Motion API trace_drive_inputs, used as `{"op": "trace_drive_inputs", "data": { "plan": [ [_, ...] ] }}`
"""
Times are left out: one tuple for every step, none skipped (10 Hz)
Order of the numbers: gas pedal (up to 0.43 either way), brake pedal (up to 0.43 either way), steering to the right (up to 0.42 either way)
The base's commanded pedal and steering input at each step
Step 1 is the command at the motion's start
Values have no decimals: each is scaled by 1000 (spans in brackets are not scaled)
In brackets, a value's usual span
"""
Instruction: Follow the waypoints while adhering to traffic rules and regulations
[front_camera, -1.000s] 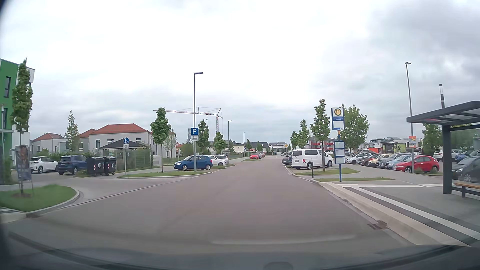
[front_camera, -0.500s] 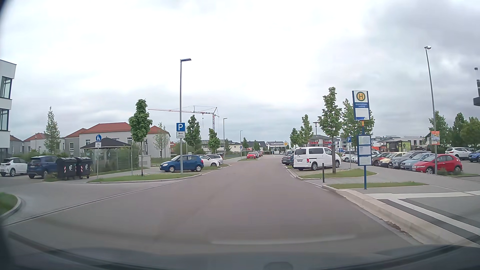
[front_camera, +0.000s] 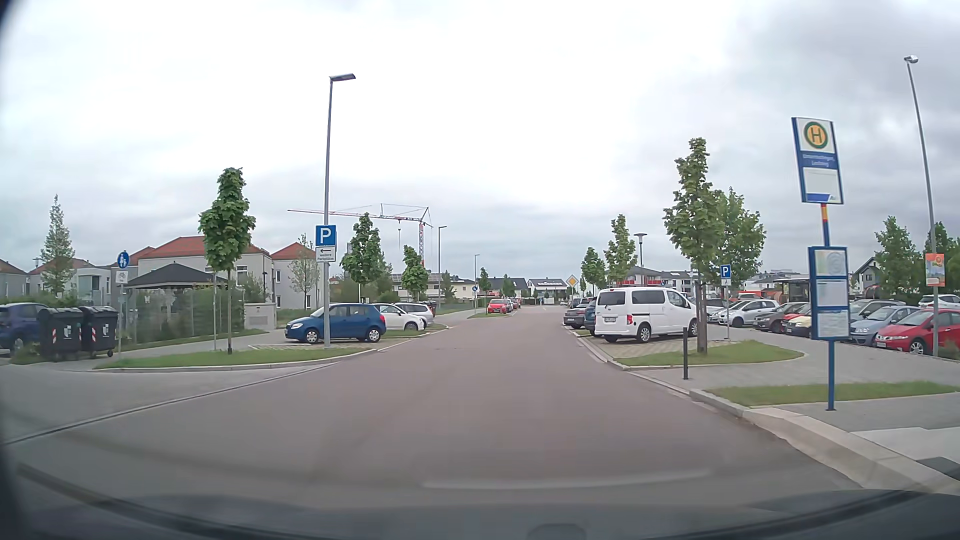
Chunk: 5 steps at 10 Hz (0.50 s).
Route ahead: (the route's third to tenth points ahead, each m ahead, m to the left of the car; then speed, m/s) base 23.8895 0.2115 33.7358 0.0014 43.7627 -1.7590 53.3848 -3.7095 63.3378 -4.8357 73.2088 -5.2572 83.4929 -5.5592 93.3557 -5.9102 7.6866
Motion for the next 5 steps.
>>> {"op": "trace_drive_inputs", "data": {
  "plan": [
    [110, 0, 10],
    [110, 0, 9],
    [110, 0, 9],
    [110, 0, 6],
    [110, 0, 2]
  ]
}}
